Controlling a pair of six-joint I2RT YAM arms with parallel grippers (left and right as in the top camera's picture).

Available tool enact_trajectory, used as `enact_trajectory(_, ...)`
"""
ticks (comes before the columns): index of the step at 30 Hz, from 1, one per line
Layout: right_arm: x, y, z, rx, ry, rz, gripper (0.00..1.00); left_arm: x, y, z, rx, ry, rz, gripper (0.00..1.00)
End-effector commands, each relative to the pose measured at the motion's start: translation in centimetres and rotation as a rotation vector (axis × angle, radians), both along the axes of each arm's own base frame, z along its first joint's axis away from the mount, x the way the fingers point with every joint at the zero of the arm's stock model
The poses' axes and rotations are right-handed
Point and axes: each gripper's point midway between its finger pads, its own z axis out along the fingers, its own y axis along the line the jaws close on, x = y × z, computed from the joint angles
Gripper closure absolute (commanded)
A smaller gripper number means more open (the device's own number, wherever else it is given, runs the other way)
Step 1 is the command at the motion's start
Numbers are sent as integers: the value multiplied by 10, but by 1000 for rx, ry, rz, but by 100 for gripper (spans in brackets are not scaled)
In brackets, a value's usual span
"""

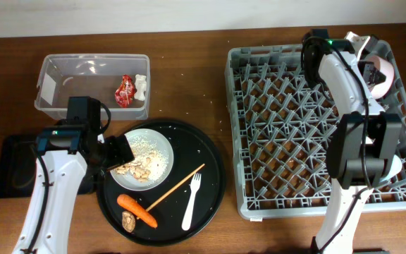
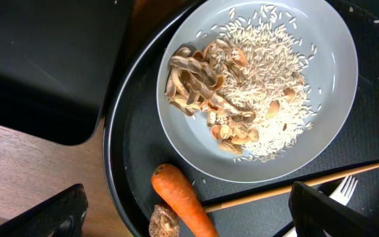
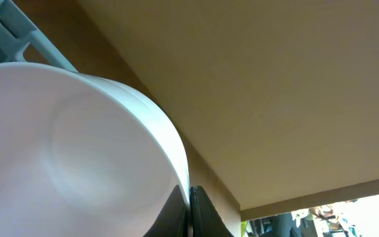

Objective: Sort waste into correct bins and load items into the dishwasher rack

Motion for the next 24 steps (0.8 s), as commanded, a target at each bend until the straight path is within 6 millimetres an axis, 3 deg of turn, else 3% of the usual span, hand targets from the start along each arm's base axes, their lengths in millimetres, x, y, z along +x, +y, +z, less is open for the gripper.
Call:
enact_trajectory(1,3,9,-2,62,-18,16,96,3,0,1,-9,-12,12,3)
enact_trajectory(5,3,21,-27,216,-9,26,96,3,0,1,-9,-13,12,3)
enact_trajectory(9,3,39,-38,282,25,56,96,4,0,1,-9,-14,12,3)
enact_trajectory(13,6,48,-32,249,37,80,96,3,0,1,-9,-12,12,3)
enact_trajectory(16,4,38,-9,98,57,79,96,4,0,1,-9,-14,12,3)
enact_trajectory(22,4,60,-26,204,85,112,96,4,0,1,-9,-14,12,3)
enact_trajectory(23,6,68,-26,203,94,129,94,4,0,1,-9,-14,12,3)
enact_trajectory(24,7,77,-26,208,103,148,82,4,0,1,-9,-14,12,3)
